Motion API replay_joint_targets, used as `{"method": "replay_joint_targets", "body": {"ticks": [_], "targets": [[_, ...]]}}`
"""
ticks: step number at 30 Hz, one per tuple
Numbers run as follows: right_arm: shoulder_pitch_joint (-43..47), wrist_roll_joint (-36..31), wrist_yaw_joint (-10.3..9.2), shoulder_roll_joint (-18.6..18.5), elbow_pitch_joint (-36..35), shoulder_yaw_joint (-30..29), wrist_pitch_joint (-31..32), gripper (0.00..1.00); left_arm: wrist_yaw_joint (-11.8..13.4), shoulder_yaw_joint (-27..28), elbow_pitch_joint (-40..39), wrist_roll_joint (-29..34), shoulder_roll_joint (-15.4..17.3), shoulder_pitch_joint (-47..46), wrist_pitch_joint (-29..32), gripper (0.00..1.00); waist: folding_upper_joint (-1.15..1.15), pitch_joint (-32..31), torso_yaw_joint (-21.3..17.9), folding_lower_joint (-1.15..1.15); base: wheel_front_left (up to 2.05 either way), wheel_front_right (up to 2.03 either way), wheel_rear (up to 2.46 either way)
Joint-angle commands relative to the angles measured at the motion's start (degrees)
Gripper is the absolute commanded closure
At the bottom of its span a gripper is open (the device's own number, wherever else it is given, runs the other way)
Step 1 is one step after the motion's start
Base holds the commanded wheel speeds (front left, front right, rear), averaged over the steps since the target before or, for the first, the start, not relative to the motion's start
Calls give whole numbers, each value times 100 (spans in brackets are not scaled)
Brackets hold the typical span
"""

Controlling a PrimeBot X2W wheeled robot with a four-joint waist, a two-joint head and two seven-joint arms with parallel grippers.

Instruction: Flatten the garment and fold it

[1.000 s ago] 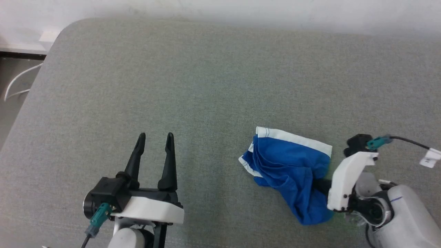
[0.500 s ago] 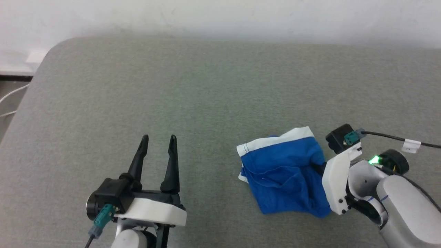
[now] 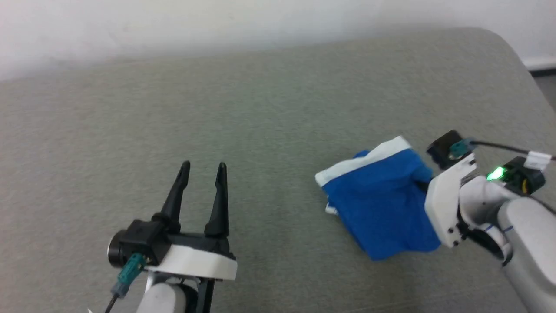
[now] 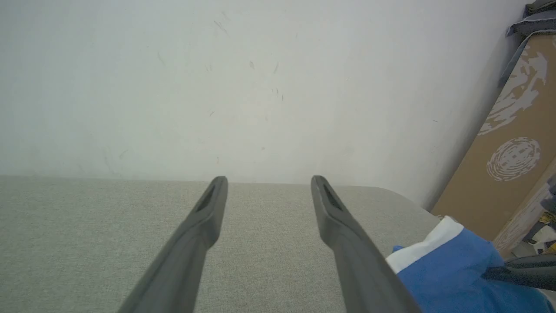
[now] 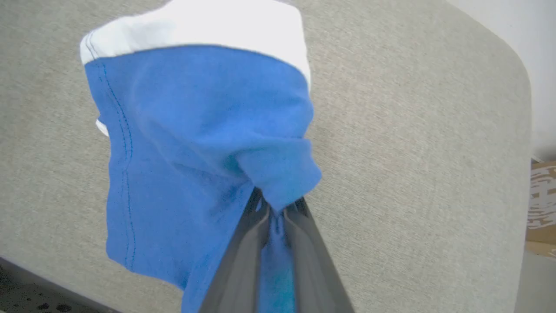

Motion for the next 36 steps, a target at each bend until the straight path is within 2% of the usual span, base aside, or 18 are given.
{"method": "replay_joint_targets", "body": {"ticks": [1,5,10,19,20,21,22,23,29,36], "targets": [[-113,-16,-13,-11,45,-74,-32,100,-48,8,-41,57,-4,-137,-28,0,0,527,-721,0,0,0,0],[-289,-67,-13,21,486,-466,-223,100,-190,5,-91,248,-3,-417,-28,0,0,1008,-1118,0,0,0,0],[-649,-226,-13,100,1296,-972,-800,100,-388,-80,-77,476,39,-784,-28,0,0,1553,-1416,0,0,0,0],[-1469,-769,-13,272,2626,-1744,-2214,100,-575,-277,-4,664,120,-1287,-28,0,0,2173,-1385,0,0,0,0],[-1540,-846,-13,302,2748,-1808,-2410,96,-587,-293,11,665,119,-1313,-28,0,0,2199,-1348,0,0,0,0],[-1601,-940,-13,328,2881,-1860,-2580,63,-596,-298,26,660,117,-1336,-28,0,0,2212,-1313,0,0,0,0],[-1657,-1037,-13,360,2996,-1920,-2774,15,-602,-295,37,653,115,-1351,-28,0,0,2216,-1281,0,0,0,0],[-1708,-1145,-13,385,3098,-1996,-2993,0,-606,-290,47,644,112,-1362,-28,0,0,2214,-1243,0,0,0,0],[-1755,-1767,-13,454,3702,-2607,-3950,0,-607,-223,89,551,74,-1334,-28,0,0,1964,-1023,0,0,0,0],[-1059,-2427,-13,525,3553,-3393,-4920,0,-448,-65,179,482,28,-1034,-28,0,0,1271,-814,0,0,0,0]]}}
